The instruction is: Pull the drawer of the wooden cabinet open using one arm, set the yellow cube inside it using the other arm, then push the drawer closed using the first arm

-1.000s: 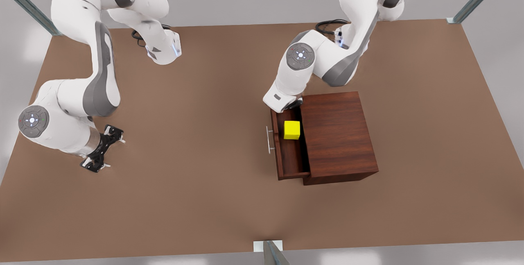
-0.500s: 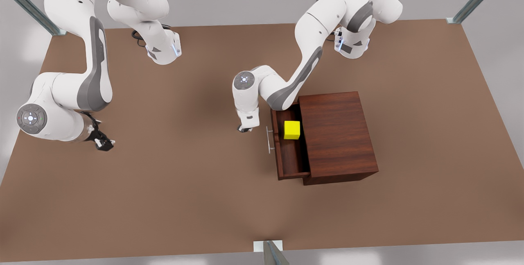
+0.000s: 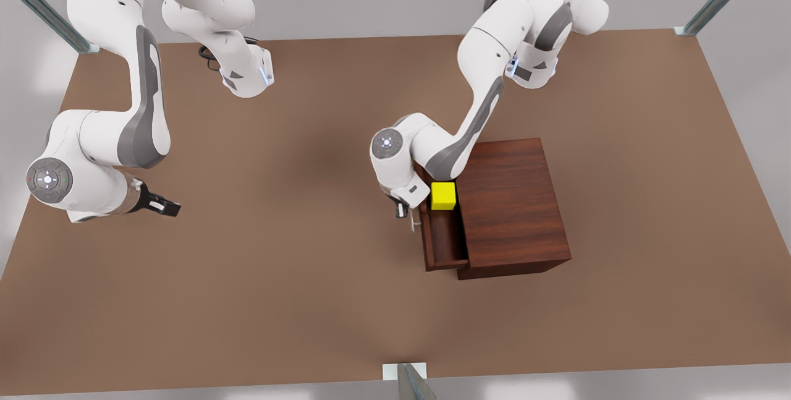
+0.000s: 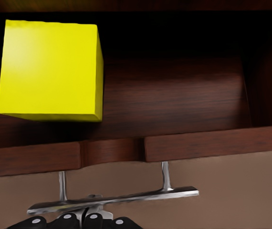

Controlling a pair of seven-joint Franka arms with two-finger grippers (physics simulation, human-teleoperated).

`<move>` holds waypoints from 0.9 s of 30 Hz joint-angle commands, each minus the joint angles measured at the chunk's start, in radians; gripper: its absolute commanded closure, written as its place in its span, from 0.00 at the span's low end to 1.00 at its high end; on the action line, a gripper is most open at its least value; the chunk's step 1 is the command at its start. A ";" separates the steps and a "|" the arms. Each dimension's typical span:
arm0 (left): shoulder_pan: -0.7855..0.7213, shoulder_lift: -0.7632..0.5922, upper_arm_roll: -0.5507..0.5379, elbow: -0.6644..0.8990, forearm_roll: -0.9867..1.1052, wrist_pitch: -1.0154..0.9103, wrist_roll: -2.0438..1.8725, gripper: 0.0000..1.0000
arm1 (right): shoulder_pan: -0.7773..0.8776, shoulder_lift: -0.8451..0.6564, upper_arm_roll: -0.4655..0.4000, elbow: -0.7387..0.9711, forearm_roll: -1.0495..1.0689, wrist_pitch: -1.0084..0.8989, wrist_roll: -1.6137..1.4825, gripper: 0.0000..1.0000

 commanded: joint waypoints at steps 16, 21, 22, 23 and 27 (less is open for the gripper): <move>0.120 -0.038 0.002 -0.001 -0.001 -0.228 0.005 1.00 | 0.000 0.005 0.000 0.000 0.000 -0.002 -0.368 0.00; 0.131 -0.041 -0.009 0.019 -0.045 -0.230 0.019 1.00 | 0.000 0.005 0.000 0.000 0.000 -0.005 -0.369 0.00; 0.123 -0.041 -0.013 0.020 -0.059 -0.218 0.002 1.00 | 0.000 0.007 0.000 0.000 0.000 -0.005 -0.369 0.00; 0.100 -0.040 -0.020 0.022 -0.061 -0.186 -0.010 0.77 | 0.000 0.007 0.000 0.000 0.000 -0.005 -0.369 0.00; 0.167 -0.191 -0.009 -0.009 -0.091 -0.217 0.485 0.00 | 0.000 0.007 0.000 0.000 0.001 -0.008 -0.369 0.00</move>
